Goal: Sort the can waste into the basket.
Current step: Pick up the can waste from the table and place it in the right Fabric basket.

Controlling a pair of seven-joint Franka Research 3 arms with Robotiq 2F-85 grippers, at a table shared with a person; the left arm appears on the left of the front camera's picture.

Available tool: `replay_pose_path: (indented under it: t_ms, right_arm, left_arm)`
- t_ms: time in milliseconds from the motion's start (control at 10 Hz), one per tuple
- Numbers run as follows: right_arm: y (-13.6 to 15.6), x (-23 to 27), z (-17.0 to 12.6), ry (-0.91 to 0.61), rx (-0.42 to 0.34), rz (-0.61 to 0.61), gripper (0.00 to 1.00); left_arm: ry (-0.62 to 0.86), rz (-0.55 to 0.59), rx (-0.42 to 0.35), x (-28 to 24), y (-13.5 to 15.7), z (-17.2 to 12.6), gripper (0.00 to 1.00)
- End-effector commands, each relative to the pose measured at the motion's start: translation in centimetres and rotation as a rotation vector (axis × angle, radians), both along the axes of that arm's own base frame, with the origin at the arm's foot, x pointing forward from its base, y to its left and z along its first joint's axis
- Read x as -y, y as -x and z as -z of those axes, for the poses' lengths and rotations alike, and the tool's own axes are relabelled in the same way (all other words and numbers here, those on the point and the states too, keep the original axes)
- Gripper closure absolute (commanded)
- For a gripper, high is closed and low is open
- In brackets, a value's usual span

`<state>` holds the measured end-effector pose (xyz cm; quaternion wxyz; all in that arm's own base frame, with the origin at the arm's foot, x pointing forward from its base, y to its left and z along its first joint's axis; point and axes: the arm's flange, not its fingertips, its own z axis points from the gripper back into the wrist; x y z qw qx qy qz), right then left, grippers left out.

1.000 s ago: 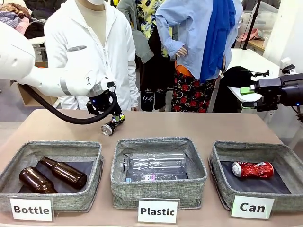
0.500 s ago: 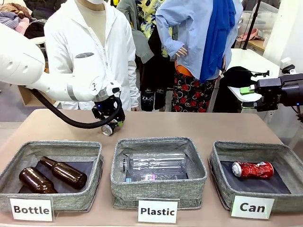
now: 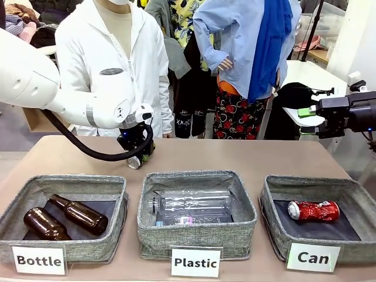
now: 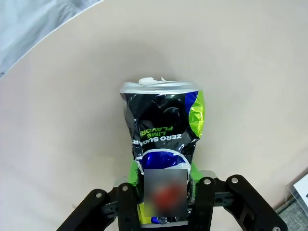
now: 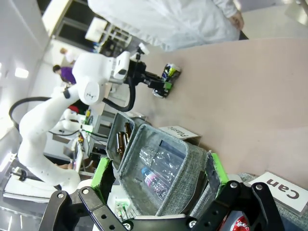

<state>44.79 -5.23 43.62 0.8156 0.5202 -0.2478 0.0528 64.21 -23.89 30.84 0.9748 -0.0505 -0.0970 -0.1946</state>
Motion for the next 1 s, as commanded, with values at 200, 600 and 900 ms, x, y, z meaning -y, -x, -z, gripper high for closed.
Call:
replay_pose_path:
  t_ms: [200, 600, 900]
  right_arm:
    - [0.0, 0.1, -0.1, 0.008, 0.016, 0.0, 0.0]
    - [0.0, 0.1, -0.1, 0.008, 0.016, 0.0, 0.0]
    - [0.0, 0.1, -0.1, 0.008, 0.016, 0.0, 0.0]
  left_arm:
    - [-0.045, -0.052, 0.059, -1.2, 3.8, -5.7, 1.0]
    - [-0.002, 0.388, 0.057, -4.1, 18.4, -15.8, 1.0]
    - [0.04, 0.754, 0.109, -7.1, 26.6, -16.4, 1.0]
